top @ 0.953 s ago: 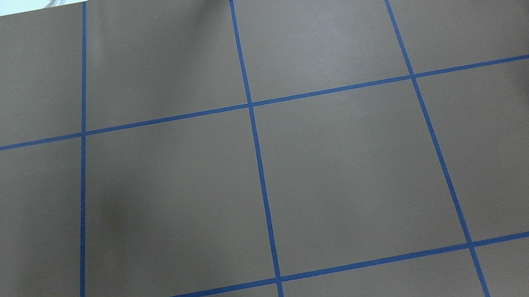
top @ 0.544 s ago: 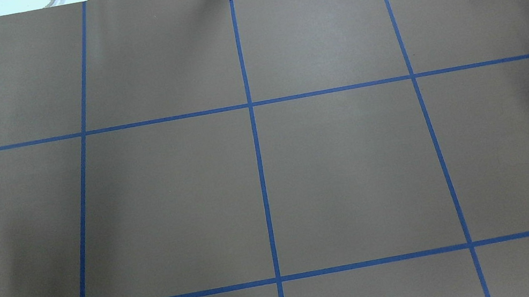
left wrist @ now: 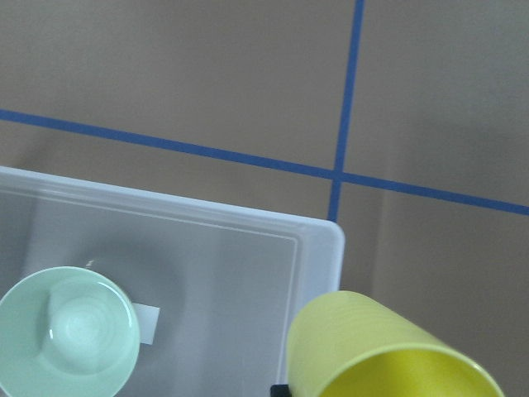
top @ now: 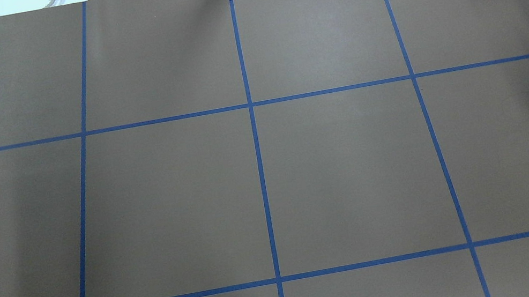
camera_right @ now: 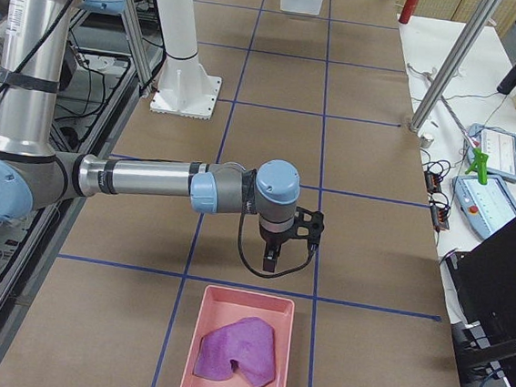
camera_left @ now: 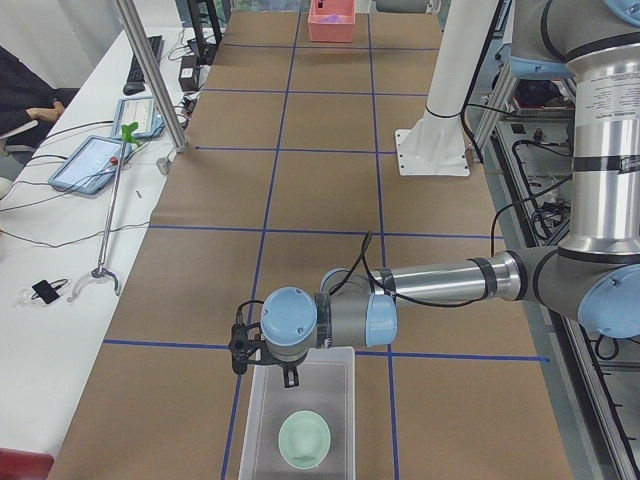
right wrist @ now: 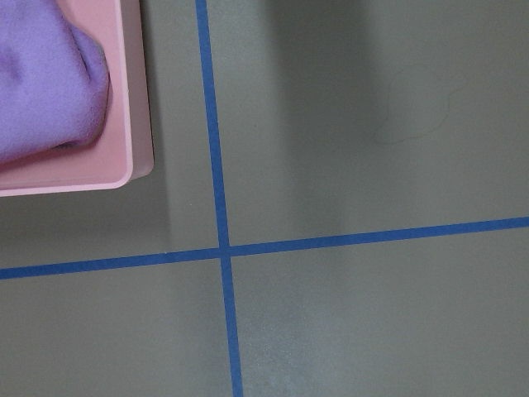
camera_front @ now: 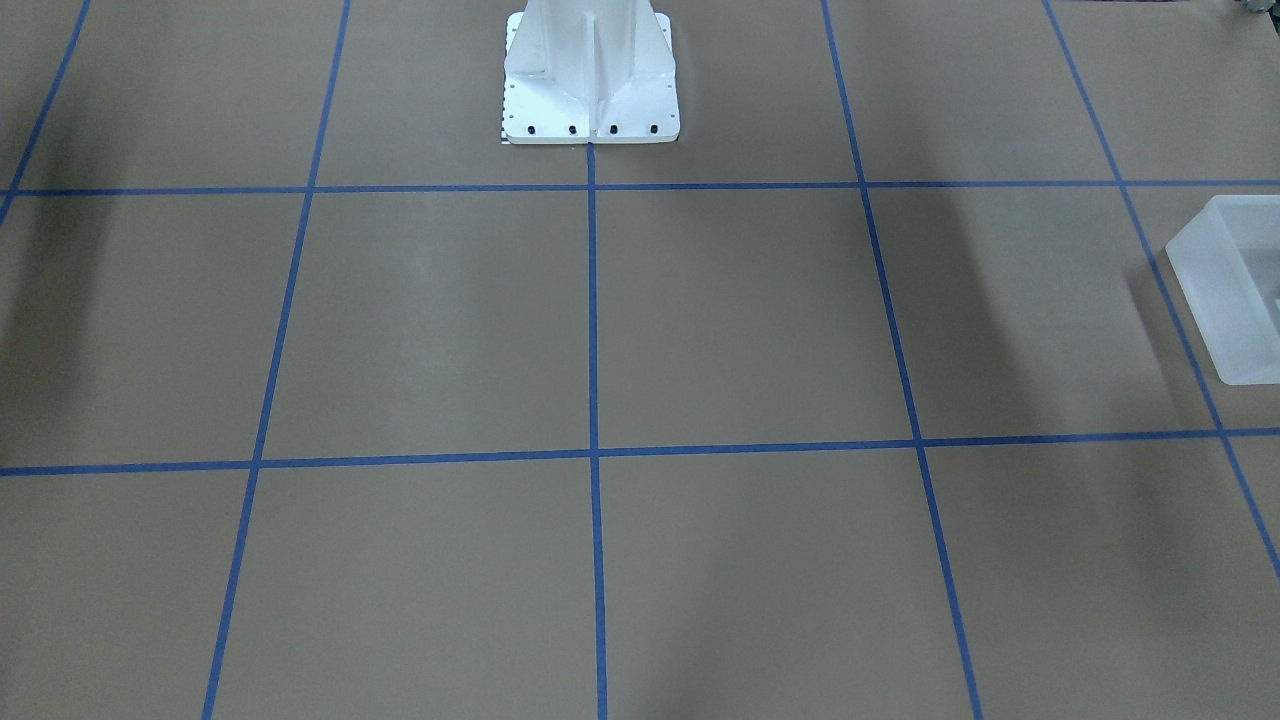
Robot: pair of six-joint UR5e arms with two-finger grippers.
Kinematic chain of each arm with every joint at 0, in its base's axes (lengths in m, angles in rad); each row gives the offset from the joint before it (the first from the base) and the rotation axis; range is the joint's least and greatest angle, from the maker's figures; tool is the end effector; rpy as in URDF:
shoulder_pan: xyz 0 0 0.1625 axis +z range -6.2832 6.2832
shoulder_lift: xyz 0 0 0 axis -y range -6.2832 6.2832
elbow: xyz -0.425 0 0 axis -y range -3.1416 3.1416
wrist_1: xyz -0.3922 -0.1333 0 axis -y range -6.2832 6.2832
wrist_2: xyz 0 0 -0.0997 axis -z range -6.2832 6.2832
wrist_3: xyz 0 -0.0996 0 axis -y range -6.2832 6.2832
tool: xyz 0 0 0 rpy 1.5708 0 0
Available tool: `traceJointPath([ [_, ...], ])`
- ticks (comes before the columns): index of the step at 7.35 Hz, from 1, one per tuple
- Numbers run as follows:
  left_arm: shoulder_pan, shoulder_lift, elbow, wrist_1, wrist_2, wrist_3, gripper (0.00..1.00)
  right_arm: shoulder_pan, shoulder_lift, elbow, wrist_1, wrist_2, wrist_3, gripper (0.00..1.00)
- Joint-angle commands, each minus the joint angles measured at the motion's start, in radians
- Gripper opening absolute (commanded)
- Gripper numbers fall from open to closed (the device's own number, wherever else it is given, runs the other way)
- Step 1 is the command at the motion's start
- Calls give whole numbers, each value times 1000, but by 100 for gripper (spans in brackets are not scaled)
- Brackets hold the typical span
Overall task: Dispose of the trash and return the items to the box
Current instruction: 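Carry the yellow cup into the clear bin beside the bowl and release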
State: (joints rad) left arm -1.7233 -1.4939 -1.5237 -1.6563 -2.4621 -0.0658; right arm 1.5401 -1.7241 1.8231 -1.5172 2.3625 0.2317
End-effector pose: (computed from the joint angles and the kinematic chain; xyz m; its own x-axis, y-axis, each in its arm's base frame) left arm -0.1241 -0.4400 0.7011 0.6052 -0.1897 -0.7731 0.1920 0.9773 -0.0895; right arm 0.0491 -0.4363 0.5978 0.6873 0.1006 0.7194 -0.1310 0.9913 -0.0136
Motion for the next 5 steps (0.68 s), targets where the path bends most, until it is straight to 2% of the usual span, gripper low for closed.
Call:
traceJointPath([
  [1,-1,-9,58,-26,-6,-92,0,0,0,1,0,0,0,100],
  [3,30,-9,135,-106,2,-121,0,0,0,2,0,1,0,100],
  [5,105,-5,161,-123,5,-123,0,0,-6,18,-1,1,0,100],
])
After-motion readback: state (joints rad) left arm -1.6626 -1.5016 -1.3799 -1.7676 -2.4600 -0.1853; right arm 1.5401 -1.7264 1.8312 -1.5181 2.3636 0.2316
